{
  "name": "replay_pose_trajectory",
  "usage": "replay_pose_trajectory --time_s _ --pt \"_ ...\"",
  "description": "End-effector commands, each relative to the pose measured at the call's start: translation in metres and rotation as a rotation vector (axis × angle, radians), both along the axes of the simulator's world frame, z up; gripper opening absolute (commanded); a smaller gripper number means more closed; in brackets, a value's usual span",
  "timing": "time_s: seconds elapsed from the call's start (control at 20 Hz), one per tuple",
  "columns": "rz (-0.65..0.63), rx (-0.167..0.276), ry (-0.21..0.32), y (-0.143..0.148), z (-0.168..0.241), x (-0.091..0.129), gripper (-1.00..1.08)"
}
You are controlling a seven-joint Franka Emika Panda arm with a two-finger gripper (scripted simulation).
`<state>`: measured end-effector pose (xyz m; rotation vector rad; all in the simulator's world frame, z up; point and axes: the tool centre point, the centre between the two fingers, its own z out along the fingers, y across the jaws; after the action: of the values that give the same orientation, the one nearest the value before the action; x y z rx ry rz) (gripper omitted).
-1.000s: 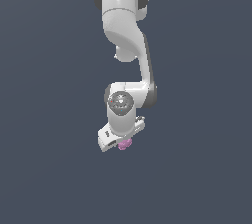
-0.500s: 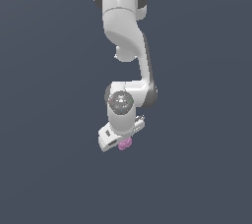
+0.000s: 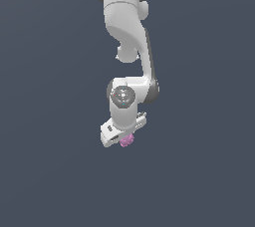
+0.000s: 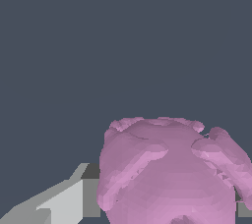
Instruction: Pick up the object and move it to a goal position.
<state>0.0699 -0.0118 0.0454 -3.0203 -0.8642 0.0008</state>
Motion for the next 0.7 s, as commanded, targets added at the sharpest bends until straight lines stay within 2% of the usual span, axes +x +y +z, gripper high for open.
replay_pose_trajectory --time_s 0.0,0.65 --pt "0.000 0.000 -0.001 0.001 0.003 -0.009 -1.00" --pt "0.000 0.000 -0.001 0.005 0.021 -0.073 -1.00"
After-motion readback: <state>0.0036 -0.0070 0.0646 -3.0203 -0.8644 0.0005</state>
